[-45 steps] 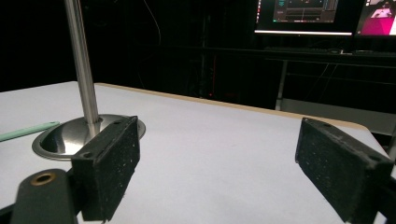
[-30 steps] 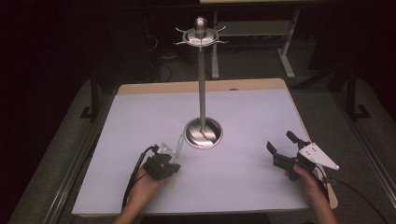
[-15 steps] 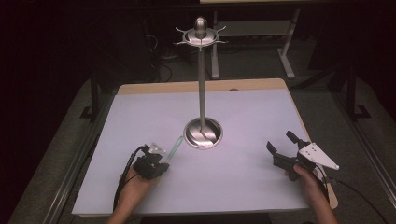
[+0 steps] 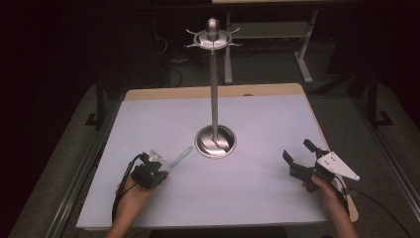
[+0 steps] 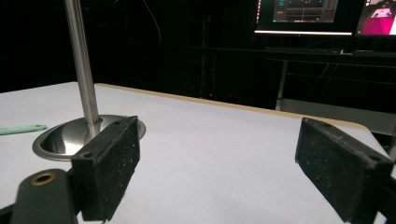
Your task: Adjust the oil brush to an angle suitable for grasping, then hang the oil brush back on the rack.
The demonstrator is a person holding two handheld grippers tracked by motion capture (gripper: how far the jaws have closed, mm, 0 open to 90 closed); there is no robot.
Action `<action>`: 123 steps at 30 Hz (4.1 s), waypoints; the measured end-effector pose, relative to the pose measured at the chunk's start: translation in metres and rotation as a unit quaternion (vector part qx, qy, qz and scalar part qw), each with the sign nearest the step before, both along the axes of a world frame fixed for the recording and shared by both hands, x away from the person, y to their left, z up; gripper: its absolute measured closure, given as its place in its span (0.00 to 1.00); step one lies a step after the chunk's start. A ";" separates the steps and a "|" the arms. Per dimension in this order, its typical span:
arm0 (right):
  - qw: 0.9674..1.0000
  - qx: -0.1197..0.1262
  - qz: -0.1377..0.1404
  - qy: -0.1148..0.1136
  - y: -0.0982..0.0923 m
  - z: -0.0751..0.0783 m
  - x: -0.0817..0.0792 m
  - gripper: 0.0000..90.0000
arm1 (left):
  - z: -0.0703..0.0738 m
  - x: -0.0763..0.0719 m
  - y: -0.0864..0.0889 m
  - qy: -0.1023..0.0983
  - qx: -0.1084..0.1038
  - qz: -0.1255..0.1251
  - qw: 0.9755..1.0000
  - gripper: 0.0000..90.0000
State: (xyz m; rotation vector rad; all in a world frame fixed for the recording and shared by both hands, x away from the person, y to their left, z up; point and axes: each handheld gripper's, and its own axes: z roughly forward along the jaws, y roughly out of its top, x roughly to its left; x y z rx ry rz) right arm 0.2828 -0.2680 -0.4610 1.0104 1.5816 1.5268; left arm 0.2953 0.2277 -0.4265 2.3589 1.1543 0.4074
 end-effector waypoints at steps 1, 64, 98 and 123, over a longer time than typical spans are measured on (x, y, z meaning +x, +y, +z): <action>1.000 -0.001 0.000 0.000 0.000 0.000 0.000 0.15 | 0.000 0.001 0.003 0.003 -0.008 -0.001 1.000 1.00; 1.000 0.000 0.001 0.001 0.000 0.000 0.000 0.15 | 0.027 0.106 -0.049 0.142 0.051 -0.100 0.983 0.69; 1.000 -0.001 0.001 0.000 0.000 0.000 0.000 0.15 | 0.013 0.114 -0.071 0.170 0.127 -0.086 0.973 0.84; 1.000 0.000 0.002 0.000 0.000 0.000 0.000 0.15 | 0.015 0.113 -0.055 0.170 0.076 -0.095 0.978 0.86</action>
